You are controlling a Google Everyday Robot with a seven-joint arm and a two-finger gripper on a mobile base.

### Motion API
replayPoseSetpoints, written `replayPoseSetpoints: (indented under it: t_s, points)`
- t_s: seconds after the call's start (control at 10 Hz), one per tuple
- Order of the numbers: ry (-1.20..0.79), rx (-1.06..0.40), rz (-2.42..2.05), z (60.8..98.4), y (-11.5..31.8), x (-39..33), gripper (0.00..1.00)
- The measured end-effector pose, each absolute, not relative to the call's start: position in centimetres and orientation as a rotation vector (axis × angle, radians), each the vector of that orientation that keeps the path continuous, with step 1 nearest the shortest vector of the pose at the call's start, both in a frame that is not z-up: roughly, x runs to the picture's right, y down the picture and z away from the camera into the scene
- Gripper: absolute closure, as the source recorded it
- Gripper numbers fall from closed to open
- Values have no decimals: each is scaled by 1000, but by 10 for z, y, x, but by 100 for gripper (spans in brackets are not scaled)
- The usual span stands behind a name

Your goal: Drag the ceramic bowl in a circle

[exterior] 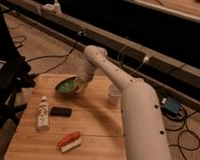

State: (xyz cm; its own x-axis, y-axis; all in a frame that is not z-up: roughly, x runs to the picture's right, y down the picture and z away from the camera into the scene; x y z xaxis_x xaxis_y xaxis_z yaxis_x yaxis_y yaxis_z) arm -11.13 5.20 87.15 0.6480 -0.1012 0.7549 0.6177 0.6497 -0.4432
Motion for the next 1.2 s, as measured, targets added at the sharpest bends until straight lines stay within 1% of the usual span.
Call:
replayPoseSetpoints:
  t_s: [0.4, 0.7, 0.9, 1.2]
  points:
    - [-718, -812, -360, 862, 82, -66, 100]
    - [-629, -843, -266, 874, 93, -9, 100]
    - [-573, -813, -263, 891, 71, 7, 100]
    - [-574, -770, -322, 911, 39, -16, 100]
